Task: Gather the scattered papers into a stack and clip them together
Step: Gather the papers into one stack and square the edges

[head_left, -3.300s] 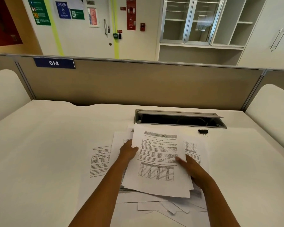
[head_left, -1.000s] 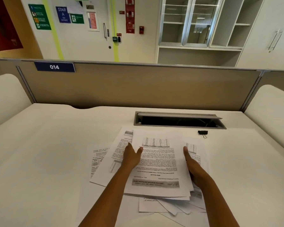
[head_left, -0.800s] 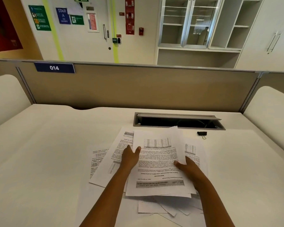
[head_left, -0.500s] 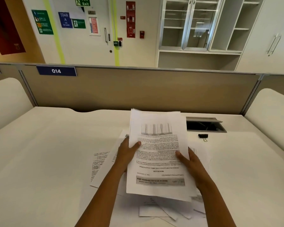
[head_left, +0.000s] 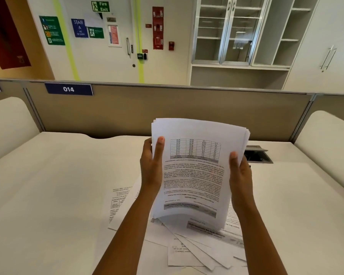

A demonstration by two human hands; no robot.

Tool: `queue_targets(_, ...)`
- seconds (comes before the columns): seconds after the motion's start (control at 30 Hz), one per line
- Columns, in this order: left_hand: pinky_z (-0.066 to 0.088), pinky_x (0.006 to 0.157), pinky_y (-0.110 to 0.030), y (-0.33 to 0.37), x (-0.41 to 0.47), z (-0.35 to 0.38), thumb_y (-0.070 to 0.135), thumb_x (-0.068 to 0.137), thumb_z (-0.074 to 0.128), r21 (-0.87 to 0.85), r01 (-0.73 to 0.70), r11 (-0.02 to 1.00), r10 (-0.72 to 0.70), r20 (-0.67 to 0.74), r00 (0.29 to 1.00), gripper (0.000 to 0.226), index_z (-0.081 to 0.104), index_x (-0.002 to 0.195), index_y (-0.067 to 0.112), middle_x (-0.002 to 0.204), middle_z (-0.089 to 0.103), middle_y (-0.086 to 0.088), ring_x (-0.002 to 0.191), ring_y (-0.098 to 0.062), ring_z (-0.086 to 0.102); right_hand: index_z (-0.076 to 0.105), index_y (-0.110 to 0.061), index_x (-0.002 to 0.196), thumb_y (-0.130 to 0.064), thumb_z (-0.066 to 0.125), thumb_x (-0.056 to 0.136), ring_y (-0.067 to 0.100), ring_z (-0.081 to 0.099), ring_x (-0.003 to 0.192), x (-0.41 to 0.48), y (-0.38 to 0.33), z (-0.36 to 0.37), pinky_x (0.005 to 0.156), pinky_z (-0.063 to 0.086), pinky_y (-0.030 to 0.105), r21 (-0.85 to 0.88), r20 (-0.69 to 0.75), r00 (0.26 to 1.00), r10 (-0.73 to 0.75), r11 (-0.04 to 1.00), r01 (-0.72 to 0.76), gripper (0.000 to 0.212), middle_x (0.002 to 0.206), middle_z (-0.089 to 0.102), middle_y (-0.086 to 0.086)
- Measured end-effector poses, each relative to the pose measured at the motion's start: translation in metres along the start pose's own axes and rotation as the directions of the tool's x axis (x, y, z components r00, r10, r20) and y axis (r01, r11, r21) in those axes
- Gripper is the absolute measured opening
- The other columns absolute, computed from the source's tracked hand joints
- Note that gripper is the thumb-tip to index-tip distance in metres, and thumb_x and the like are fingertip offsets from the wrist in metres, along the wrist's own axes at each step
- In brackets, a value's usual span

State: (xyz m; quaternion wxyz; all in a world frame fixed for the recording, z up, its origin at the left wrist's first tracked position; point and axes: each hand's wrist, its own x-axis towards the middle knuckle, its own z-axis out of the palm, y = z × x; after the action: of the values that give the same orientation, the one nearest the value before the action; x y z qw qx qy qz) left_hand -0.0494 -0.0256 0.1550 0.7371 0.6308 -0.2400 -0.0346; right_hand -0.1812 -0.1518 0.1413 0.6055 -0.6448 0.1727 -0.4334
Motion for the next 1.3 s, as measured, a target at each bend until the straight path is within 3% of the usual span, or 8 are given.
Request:
queue_targets(0.13,0.049,0.055,-0.013,0.018,0.008,0.005,0.050,0.094,0.031,-0.083,-0.015,0.996,0.012,-0.036,0.999,0.042,0.056,0.111,0.021,0.084,0.064,0.006,0.071,-0.013,0.063,0.055,-0.025,0.097,-0.091,0.038,0.053,0.005,0.065,0.065,0.011,-0.024,0.008,0.055,0.052,0.019,0.093,-0.091,0.995,-0.028,0.995,0.036,0.081,0.070,0.064,-0.012)
queue_targets(0.27,0.036,0.051,-0.021,0.031,0.013,0.005,0.056,0.090,0.030,-0.085,0.011,0.996,-0.017,-0.071,0.997,0.051,0.049,0.071,0.013,0.064,0.054,-0.003,0.055,-0.017,0.053,0.057,-0.029,0.094,-0.089,0.033,0.057,0.006,0.066,0.068,0.018,-0.042,0.014,0.056,0.052,0.017,0.061,-0.112,0.990,-0.086,0.994,0.093,0.075,0.072,0.065,-0.013)
queue_targets(0.47,0.045,0.053,-0.018,0.034,0.017,0.006,0.052,0.094,0.034,-0.002,0.023,1.000,-0.023,-0.094,0.995,0.046,0.051,0.067,0.019,0.068,0.061,-0.001,0.058,-0.015,0.060,0.059,-0.029,0.085,-0.046,0.043,0.092,0.009,0.066,0.067,0.028,-0.049,0.014,0.054,0.052,0.022,-0.050,-0.205,0.967,-0.148,0.989,0.140,0.024,0.078,0.065,-0.003)
queue_targets(0.73,0.041,0.054,-0.022,0.035,0.019,0.002,0.050,0.095,0.036,-0.052,0.027,0.998,-0.031,-0.077,0.997,0.045,0.046,0.066,0.017,0.064,0.057,-0.001,0.058,-0.017,0.057,0.059,-0.023,0.083,-0.040,0.046,0.084,-0.002,0.062,0.061,0.028,-0.048,0.011,0.048,0.046,0.014,-0.034,-0.213,0.960,-0.181,0.984,0.178,0.021,0.074,0.061,-0.008)
queue_targets(0.93,0.053,0.051,-0.014,0.009,0.015,-0.011,0.089,0.044,0.053,0.005,0.025,1.000,-0.025,0.221,0.975,0.072,0.058,0.082,0.027,0.063,0.068,0.017,0.058,-0.004,0.067,0.057,-0.024,0.105,-0.047,0.059,0.081,0.007,0.071,0.076,0.017,-0.018,-0.004,0.057,0.056,0.021,-0.027,0.000,0.998,-0.060,0.998,0.060,0.034,0.087,0.070,-0.006)
queue_targets(1.03,0.052,0.055,-0.018,-0.007,0.007,-0.013,0.064,0.064,0.068,0.142,0.094,0.985,-0.133,0.293,0.947,0.039,0.059,0.084,0.032,0.072,0.068,0.016,0.073,-0.013,0.068,0.064,-0.032,0.093,-0.053,0.071,0.068,0.015,0.072,0.076,0.005,0.005,-0.009,0.058,0.057,0.023,-0.068,0.070,0.995,0.077,0.995,-0.072,0.033,0.081,0.074,-0.015)
queue_targets(1.1,0.051,0.062,-0.021,-0.008,0.006,-0.011,0.036,0.084,0.065,0.175,0.106,0.979,-0.154,0.286,0.946,0.007,0.058,0.086,0.034,0.081,0.066,0.012,0.076,-0.018,0.066,0.063,-0.032,0.087,-0.034,0.069,0.076,0.011,0.071,0.069,0.005,0.008,-0.009,0.053,0.054,0.018,-0.058,0.043,0.995,0.093,0.994,-0.090,0.012,0.073,0.073,-0.020)
queue_targets(1.3,0.055,0.068,-0.023,-0.012,0.012,-0.010,0.026,0.086,0.064,0.079,0.101,0.992,-0.118,0.259,0.959,0.011,0.060,0.088,0.035,0.086,0.067,0.009,0.078,-0.013,0.066,0.065,-0.030,0.086,-0.017,0.067,0.081,0.006,0.070,0.072,0.015,0.008,-0.007,0.060,0.057,0.022,-0.026,0.047,0.997,0.062,0.998,-0.060,0.015,0.076,0.073,-0.014)
